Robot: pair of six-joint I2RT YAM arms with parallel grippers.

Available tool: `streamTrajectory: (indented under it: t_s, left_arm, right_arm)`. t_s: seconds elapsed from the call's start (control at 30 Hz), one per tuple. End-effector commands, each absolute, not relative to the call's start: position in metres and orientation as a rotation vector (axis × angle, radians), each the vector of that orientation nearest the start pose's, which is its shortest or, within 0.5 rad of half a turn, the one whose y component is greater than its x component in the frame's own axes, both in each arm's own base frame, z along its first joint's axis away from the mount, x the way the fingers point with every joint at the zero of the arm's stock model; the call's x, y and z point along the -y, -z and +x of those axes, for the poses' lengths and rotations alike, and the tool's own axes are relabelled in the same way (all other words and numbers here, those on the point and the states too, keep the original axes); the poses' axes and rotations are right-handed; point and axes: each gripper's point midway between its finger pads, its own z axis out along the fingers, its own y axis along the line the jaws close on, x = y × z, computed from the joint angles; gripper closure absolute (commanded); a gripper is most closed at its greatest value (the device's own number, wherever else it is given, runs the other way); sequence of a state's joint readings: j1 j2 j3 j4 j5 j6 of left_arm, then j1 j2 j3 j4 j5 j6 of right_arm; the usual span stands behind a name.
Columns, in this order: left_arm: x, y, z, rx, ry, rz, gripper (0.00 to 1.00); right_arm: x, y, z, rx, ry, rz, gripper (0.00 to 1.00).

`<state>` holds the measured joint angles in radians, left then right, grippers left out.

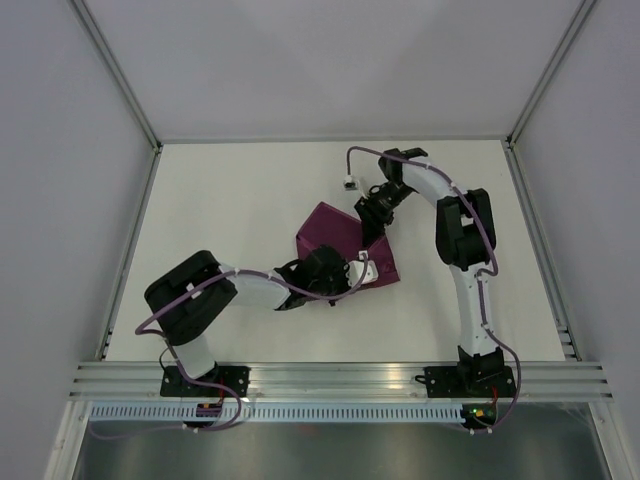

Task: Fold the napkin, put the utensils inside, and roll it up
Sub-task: Roll the napkin with the utensil

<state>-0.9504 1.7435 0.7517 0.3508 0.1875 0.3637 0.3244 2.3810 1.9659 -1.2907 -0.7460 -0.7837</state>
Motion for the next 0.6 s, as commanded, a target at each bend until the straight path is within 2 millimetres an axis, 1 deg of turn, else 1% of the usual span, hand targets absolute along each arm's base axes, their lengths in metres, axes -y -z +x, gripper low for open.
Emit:
streamTrajectory:
  t_s: [0.0, 0.03, 0.07, 0.1, 0.13, 0.17, 0.2, 0.23, 0.27, 0.3, 0.33, 0.37, 0.4, 0.43, 0.47, 0.5, 0.53, 0.57]
  left_arm:
    - [0.353, -0.014, 0.202, -1.862, 0.766, 1.452, 0.98]
    - [0.353, -0.014, 0.202, -1.873, 0.782, 1.443, 0.98]
    - [0.353, -0.013, 0.199, -1.887, 0.822, 1.448, 0.98]
    - [0.352, -0.014, 0.201, -1.912, 0.847, 1.42, 0.98]
    - [0.352, -0.014, 0.201, -1.923, 0.872, 1.409, 0.98]
    - [0.352, -0.012, 0.197, -1.939, 0.918, 1.41, 0.98]
    - [0.351, -0.013, 0.2, -1.971, 0.947, 1.374, 0.98]
    - [0.35, -0.013, 0.198, -1.991, 0.987, 1.36, 0.98]
    - [0.351, -0.013, 0.194, -2.0, 1.052, 1.356, 0.98]
    - [0.348, -0.01, 0.196, -2.038, 1.082, 1.321, 0.98]
    - [0.347, -0.008, 0.195, -2.045, 1.108, 1.31, 0.98]
    - [0.346, -0.008, 0.194, -2.059, 1.149, 1.294, 0.98]
    - [0.345, -0.003, 0.192, -2.078, 1.174, 1.285, 0.98]
    - [0.347, -0.004, 0.194, -2.075, 1.198, 1.268, 0.98]
    - [0.347, -0.005, 0.193, -2.074, 1.243, 1.259, 0.98]
    - [0.347, -0.004, 0.191, -2.103, 1.274, 1.23, 0.98]
    - [0.347, -0.005, 0.192, -2.106, 1.3, 1.219, 0.98]
    - [0.348, -0.009, 0.193, -2.109, 1.351, 1.192, 0.98]
  right_arm:
    - [-0.21, -0.076, 0.41, -2.36, -0.992, -1.212, 0.41]
    - [-0.196, -0.089, 0.421, -2.341, -0.971, -1.145, 0.41]
    - [-0.191, -0.09, 0.427, -2.309, -0.977, -1.103, 0.42]
    - [-0.183, -0.095, 0.431, -2.299, -0.973, -1.06, 0.42]
    - [-0.165, -0.099, 0.438, -2.286, -0.957, -1.009, 0.42]
    - [-0.16, -0.107, 0.435, -2.242, -0.958, -0.996, 0.42]
    - [-0.153, -0.11, 0.433, -2.222, -0.952, -0.992, 0.42]
    - [-0.14, -0.126, 0.432, -2.162, -0.904, -1.009, 0.42]
    - [-0.136, -0.117, 0.42, -2.155, -0.902, -1.026, 0.42]
    - [-0.132, -0.118, 0.414, -2.134, -0.871, -1.046, 0.42]
    - [-0.13, -0.137, 0.408, -2.045, -0.803, -1.105, 0.42]
    - [-0.13, -0.124, 0.393, -2.031, -0.794, -1.126, 0.42]
    - [-0.128, -0.124, 0.387, -2.006, -0.754, -1.144, 0.42]
    - [-0.129, -0.126, 0.369, -1.961, -0.715, -1.194, 0.42]
    - [-0.131, -0.129, 0.366, -1.913, -0.675, -1.23, 0.42]
    - [-0.137, -0.13, 0.357, -1.871, -0.661, -1.278, 0.42]
    - [-0.139, -0.129, 0.34, -1.844, -0.644, -1.307, 0.42]
    - [-0.141, -0.131, 0.337, -1.775, -0.6, -1.361, 0.42]
